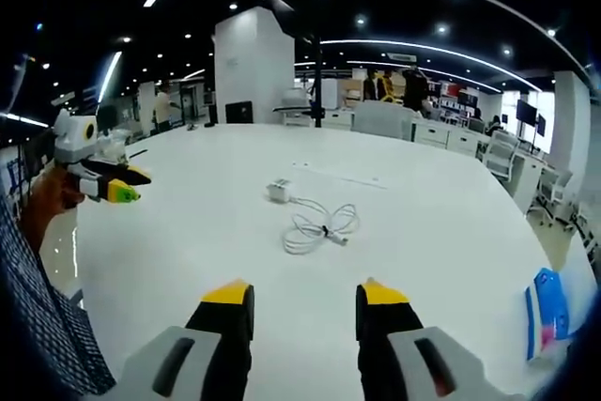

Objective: Plug the desk Type‑C cable into the charger adapter.

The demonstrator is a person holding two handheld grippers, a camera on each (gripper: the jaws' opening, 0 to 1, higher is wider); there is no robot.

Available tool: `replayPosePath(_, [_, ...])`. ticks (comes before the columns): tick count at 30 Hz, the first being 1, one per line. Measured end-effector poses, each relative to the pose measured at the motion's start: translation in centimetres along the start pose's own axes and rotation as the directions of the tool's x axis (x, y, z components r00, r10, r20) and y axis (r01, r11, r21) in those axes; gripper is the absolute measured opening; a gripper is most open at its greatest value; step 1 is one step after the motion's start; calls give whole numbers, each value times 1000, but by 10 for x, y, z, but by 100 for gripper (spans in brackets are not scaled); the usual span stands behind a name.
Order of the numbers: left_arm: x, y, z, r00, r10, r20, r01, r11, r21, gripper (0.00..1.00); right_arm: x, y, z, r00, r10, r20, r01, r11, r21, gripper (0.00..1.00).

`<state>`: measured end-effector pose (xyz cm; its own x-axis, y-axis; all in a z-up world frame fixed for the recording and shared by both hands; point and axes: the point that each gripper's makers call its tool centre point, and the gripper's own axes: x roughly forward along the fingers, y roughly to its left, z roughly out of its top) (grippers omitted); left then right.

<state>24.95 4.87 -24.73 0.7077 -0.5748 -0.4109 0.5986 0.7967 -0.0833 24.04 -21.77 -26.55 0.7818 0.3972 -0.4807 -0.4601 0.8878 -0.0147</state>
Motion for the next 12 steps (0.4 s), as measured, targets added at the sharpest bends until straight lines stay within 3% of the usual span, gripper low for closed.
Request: replayPosePath(12, [0,-5,1,1000,-14,4,14,1000,3,36,-1,1,2,1000,4,6,-4,1000,-2,45])
